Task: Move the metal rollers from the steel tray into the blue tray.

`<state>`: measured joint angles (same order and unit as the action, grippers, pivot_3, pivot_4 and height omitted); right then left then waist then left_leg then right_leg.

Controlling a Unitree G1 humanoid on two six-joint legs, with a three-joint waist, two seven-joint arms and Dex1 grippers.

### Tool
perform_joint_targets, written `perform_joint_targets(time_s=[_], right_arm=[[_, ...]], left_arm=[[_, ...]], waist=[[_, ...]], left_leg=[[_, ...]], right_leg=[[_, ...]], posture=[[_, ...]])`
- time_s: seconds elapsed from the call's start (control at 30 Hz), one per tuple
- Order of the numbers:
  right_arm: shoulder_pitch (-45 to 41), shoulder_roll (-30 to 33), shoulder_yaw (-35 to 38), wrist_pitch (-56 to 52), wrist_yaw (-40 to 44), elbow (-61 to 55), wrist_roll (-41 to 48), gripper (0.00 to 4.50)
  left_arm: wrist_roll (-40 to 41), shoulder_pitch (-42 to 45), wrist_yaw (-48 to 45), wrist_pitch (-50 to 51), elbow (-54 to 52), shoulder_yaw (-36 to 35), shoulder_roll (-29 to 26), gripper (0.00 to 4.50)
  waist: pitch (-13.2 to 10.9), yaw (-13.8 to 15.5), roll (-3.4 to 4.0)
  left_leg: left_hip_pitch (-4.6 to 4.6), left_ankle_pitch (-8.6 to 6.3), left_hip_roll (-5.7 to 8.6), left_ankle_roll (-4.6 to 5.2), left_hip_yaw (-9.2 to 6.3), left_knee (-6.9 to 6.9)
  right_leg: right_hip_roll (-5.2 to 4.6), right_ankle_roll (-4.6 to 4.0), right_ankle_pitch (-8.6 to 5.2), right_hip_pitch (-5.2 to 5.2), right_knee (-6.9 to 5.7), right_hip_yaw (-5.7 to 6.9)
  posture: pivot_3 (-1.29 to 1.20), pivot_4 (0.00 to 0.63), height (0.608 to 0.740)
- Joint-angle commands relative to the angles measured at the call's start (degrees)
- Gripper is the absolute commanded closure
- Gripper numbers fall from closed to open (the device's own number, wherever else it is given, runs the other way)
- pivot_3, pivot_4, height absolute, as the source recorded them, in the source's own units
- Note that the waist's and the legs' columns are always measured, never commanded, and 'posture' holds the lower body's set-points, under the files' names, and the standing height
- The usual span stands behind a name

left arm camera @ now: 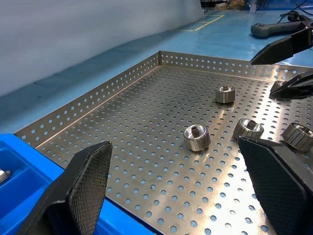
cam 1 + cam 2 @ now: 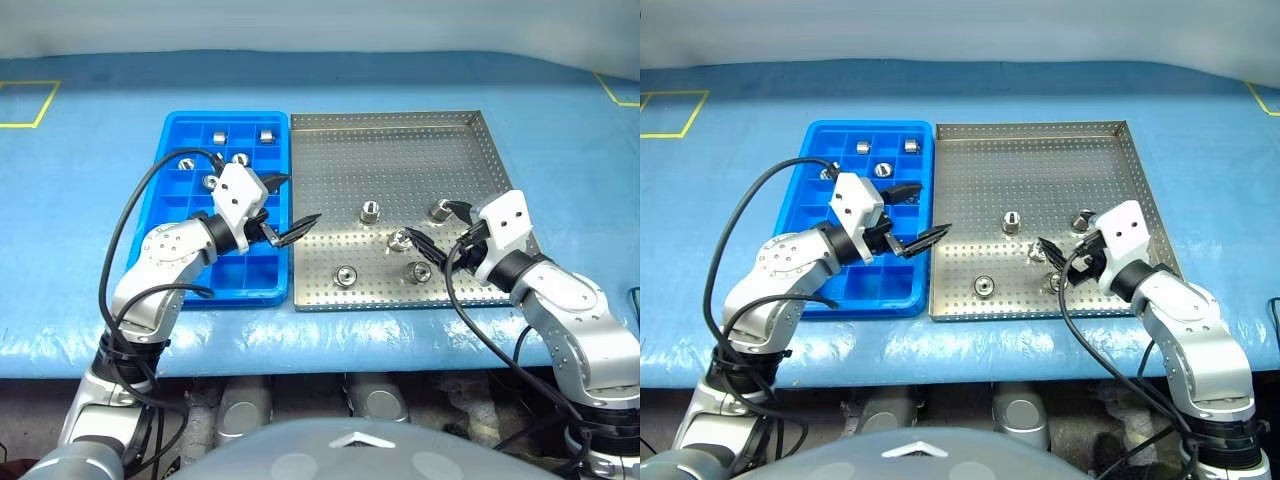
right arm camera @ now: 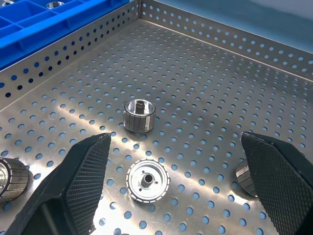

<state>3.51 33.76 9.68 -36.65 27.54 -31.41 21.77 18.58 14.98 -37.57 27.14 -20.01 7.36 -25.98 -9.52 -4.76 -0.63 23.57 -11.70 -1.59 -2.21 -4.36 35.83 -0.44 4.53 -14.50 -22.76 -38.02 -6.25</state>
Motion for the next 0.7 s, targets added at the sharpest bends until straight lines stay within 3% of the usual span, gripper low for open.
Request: perform_joint_targets(time_s=[0.03, 0.2, 0.33, 0.53, 0.7], right_arm=[[-0.68, -0.10, 1.16, 1.39, -0.26, -0.82, -0.23, 0.03], [-0.17, -0.51, 1.48, 1.25, -0.77, -0.98, -0.43, 0.03], [-0.02, -0.92, 0.73, 1.29, -0.92, -1.64, -0.55, 0.03], [1.38, -2.50, 1.41, 1.86, -2.53, -4.35, -0.79, 0.03], [3.88, -4.03, 1.87, 2.30, -3.99, -6.98, -1.18, 0.03]], left_arm=[[0.06, 0.45, 0.01, -0.53, -0.99, -0.79, -0.12, 0.00], [0.45, 1.99, 0.99, 0.98, -0.38, -0.34, 1.13, 0.00], [-0.51, 7.14, 1.95, 4.57, 2.81, 3.94, 5.24, 0.00], [-7.68, 21.04, 6.60, 8.79, 23.75, 11.51, 15.62, 0.00], [-13.87, 29.56, 10.34, 5.14, 42.51, 13.52, 21.79, 0.00]], waist=[[0.00, 0.00, 0.00], [0.00, 0.06, 0.00], [0.00, 0.47, 0.00], [0.01, -0.14, 0.01], [0.02, -1.80, 0.02]], left_leg=[[0.00, 0.00, 0.00, 0.00, 0.00, 0.00], [0.01, 0.00, 0.00, 0.00, 0.00, 0.00], [0.01, 0.00, 0.02, 0.00, -0.03, 0.08], [0.01, 0.00, 0.11, 0.01, -0.03, 0.19], [0.04, -0.05, 0.11, 0.09, -0.02, 0.10]], right_leg=[[0.00, 0.00, 0.00, 0.00, 0.00, 0.00], [0.00, 0.00, 0.00, 0.00, 0.00, 0.00], [0.00, 0.04, 0.02, 0.04, 0.00, 0.02], [-0.03, 0.18, 0.10, 0.16, 0.11, -0.01], [-0.01, 0.15, 0.08, 0.09, 0.15, -0.03]], posture=[[-0.09, 0.150, 0.740], [-0.08, 0.150, 0.740], [-0.10, 0.150, 0.740], [-0.15, 0.150, 0.740], [-0.22, 0.150, 0.740]])
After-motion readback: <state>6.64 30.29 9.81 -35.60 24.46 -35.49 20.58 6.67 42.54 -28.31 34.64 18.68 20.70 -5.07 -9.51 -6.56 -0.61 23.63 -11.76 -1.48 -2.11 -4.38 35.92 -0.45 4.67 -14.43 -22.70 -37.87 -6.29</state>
